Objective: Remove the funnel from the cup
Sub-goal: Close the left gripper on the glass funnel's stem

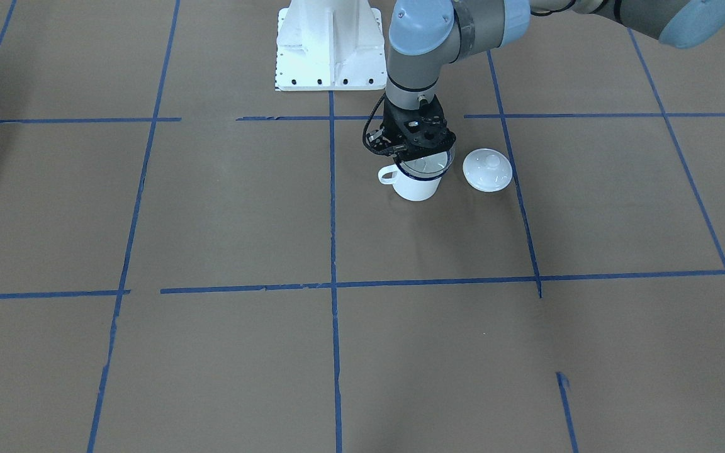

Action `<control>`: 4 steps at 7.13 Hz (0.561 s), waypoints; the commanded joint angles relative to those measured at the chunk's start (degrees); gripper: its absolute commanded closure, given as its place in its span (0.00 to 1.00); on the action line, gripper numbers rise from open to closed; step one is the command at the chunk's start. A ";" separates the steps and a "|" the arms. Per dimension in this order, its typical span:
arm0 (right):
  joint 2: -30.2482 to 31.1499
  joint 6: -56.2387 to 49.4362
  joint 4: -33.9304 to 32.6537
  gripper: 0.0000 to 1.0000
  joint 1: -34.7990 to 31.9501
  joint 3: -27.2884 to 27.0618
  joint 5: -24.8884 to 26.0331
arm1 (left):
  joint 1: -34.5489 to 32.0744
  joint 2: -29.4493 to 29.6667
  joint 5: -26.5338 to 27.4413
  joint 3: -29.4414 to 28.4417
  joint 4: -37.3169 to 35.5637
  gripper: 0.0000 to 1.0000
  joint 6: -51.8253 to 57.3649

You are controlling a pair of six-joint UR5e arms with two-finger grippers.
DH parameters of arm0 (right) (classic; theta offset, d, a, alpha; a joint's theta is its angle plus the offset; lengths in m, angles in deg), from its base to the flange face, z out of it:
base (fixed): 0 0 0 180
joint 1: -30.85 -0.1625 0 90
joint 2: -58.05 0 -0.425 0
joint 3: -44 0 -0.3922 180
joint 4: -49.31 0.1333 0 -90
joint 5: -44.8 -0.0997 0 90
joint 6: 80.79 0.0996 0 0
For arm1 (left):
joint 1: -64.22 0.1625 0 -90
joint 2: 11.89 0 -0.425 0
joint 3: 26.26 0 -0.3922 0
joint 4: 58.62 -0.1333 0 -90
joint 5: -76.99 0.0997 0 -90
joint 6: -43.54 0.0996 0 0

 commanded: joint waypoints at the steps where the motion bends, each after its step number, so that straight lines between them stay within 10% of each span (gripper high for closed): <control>1: 0.00 0.00 0.00 0.00 0.00 0.00 0.00 | -0.17 0.22 0.16 1.76 -1.24 1.00 -1.66; 4: 0.00 0.00 0.00 0.00 0.00 0.00 0.00 | -0.44 4.68 0.69 5.72 -13.26 1.00 -1.68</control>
